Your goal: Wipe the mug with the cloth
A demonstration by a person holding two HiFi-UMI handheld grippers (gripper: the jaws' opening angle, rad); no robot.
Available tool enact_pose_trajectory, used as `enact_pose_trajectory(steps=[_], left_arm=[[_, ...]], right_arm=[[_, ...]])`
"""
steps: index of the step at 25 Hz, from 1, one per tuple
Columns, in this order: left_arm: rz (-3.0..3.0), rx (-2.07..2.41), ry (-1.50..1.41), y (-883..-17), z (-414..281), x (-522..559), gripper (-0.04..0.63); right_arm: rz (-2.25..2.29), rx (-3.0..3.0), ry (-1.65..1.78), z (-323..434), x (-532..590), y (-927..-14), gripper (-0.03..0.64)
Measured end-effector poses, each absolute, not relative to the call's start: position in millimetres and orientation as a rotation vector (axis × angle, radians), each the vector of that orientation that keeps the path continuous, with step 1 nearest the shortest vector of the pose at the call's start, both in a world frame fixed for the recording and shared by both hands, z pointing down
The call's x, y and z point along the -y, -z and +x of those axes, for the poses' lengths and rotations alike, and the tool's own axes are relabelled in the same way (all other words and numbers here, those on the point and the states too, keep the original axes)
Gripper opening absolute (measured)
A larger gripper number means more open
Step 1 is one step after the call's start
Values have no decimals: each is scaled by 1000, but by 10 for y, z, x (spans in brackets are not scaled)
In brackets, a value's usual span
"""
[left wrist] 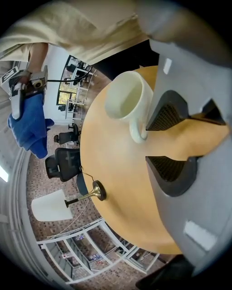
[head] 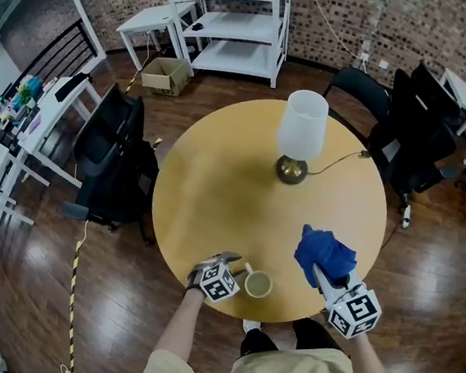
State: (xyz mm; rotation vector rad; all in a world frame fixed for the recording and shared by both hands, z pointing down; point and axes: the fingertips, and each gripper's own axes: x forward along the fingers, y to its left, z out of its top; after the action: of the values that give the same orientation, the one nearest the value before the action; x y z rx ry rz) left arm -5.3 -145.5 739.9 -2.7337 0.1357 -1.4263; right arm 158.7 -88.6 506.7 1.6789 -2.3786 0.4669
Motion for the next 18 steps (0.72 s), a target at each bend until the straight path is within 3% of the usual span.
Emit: enact_pose_trajectory(steps=[9,18], left_arm=[[-2883,-127,1327,-7449,58,1391,82],[-2928,-41,1244,-7375,177,1376,60]], right_arm=[[1571,2349,-483,1469,897,-5373,64],[896,2259,-402,1043,1099,-6598,66]])
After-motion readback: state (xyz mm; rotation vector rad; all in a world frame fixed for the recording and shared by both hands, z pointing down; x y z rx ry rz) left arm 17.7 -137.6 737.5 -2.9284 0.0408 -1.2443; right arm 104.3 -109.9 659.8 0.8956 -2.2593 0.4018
